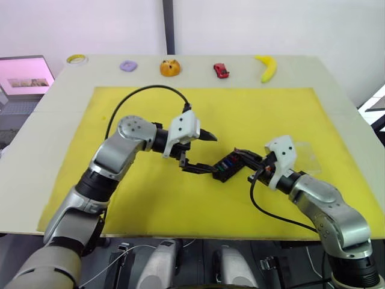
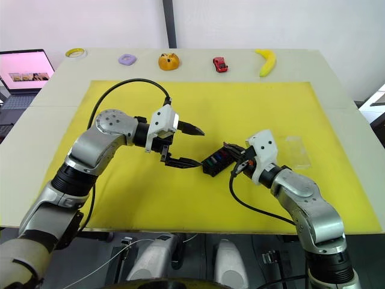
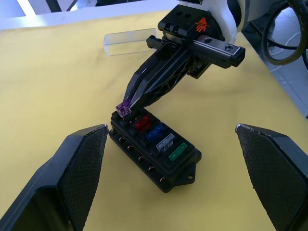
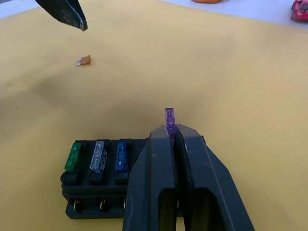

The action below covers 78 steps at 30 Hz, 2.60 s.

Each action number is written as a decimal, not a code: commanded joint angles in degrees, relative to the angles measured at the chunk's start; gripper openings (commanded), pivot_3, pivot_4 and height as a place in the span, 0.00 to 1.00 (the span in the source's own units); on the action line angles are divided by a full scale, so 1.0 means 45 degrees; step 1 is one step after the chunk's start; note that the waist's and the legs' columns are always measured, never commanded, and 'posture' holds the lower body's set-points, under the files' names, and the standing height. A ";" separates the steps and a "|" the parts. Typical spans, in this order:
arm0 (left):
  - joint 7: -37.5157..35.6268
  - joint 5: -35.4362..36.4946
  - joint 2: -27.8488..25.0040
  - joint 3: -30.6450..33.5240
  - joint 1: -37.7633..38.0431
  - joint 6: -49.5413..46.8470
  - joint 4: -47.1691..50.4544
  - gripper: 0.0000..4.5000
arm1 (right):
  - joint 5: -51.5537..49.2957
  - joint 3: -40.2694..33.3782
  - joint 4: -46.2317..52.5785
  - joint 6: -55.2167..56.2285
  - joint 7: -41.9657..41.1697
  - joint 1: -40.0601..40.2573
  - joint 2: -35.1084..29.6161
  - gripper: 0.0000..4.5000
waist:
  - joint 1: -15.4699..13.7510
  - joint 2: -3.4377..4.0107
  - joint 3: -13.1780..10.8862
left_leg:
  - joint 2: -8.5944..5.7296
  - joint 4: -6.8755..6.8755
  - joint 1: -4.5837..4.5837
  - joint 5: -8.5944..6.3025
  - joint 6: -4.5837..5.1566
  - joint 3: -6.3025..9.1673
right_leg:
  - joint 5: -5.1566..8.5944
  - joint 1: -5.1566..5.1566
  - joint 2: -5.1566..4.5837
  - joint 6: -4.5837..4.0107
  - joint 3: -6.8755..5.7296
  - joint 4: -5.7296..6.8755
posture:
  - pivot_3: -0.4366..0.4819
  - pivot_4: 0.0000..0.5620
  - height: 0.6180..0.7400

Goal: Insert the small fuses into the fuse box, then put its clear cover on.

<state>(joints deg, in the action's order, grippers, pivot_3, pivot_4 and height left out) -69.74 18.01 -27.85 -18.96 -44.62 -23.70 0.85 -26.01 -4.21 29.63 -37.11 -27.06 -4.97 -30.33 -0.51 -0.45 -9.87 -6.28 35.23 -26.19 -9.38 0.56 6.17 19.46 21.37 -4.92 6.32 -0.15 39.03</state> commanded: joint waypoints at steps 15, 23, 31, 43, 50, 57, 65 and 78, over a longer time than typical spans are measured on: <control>0.0037 0.0071 0.0009 0.0361 -0.0200 0.0032 0.0251 0.99 | 0.0322 -0.0078 -0.0053 0.0222 -0.0229 0.0154 -0.0103 0.00 | -0.0004 0.0000 0.0000 | 0.0000 0.0000 0.0000 0.0000 0.0000 0.0000 | 0.0000 -0.0001 0.0001 0.0000 0.0000 0.0000 | 0.48 0.27 0.96; 0.0030 0.0070 0.0035 0.0359 -0.0236 0.0053 0.0200 0.99 | 0.0261 -0.0276 0.0012 0.0224 -0.0189 0.0246 -0.0098 0.00 | -0.0010 0.0000 0.0000 | 0.0000 0.0000 0.0000 -0.0001 0.0002 0.0000 | 0.0000 -0.0001 0.0000 0.0000 0.0000 0.0000 | 0.48 0.27 0.96; 0.0019 0.0036 0.0080 0.0340 -0.0316 0.0102 0.0108 0.99 | 0.0336 -0.0251 -0.0054 0.0280 -0.0197 0.0326 -0.0082 0.00 | 0.0001 0.0000 0.0000 | 0.0001 0.0000 0.0000 -0.0001 0.0002 0.0000 | 0.0000 0.0000 0.0001 0.0000 0.0000 0.0000 | 0.48 0.27 0.96; 0.0075 0.0001 0.0130 0.0344 -0.0328 0.0068 0.0115 0.99 | 0.0441 0.0045 -0.0408 0.0319 -0.0229 -0.0049 0.0114 0.00 | 0.0002 0.0000 0.0000 | 0.0000 0.0000 0.0000 0.0000 0.0000 0.0000 | 0.0000 0.0000 0.0001 0.0000 0.0000 0.0001 | 0.48 0.27 0.96; 0.0111 -0.0017 0.0074 0.0389 -0.0279 0.0079 0.0138 0.99 | 0.0393 0.0115 -0.0480 0.0194 -0.0353 0.0017 0.0086 0.00 | 0.0005 0.0000 0.0000 | 0.0000 0.0000 0.0000 0.0000 -0.0001 0.0001 | 0.0000 -0.0001 0.0001 0.0000 0.0000 0.0001 | 0.48 0.27 0.96; 0.0132 -0.0044 0.0116 0.0381 -0.0303 0.0136 0.0048 0.99 | 0.0782 0.0357 -0.1054 0.0572 -0.0642 0.0287 -0.0077 0.00 | 0.0012 0.0000 0.0001 | 0.0001 0.0000 0.0002 0.0000 0.0001 0.0000 | 0.0000 -0.0002 0.0002 0.0000 0.0000 0.0001 | 0.48 0.27 0.96; 0.0108 -0.0085 0.0149 0.0380 -0.0316 0.0220 -0.0045 0.99 | 0.0908 0.0208 -0.1628 0.1443 -0.0926 0.0380 0.0136 0.00 | 0.0022 0.0001 0.0003 | 0.0002 -0.0002 0.0023 -0.0003 0.0005 0.0000 | 0.0000 -0.0019 0.0003 0.0000 0.0000 0.0000 | 0.48 0.27 0.96; 0.0135 -0.0131 0.0236 0.0366 -0.0306 0.0250 -0.0052 0.99 | 0.0907 0.0336 -0.2173 0.2158 -0.1521 0.0579 0.0023 0.00 | 0.0017 0.0001 0.0003 | 0.0001 -0.0030 0.0138 -0.0008 0.0009 -0.0001 | 0.0004 -0.0072 -0.0002 -0.0003 0.0004 -0.0006 | 0.48 0.27 0.96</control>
<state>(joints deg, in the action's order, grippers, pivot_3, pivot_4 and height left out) -69.53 17.46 -26.93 -18.95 -44.67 -23.36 -0.01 -22.58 -3.79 20.81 -26.37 -33.16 -2.53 -29.81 -0.43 -0.44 -9.86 -6.28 35.09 -25.51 -9.43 0.61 6.17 19.49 21.00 -4.93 6.31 -0.14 38.99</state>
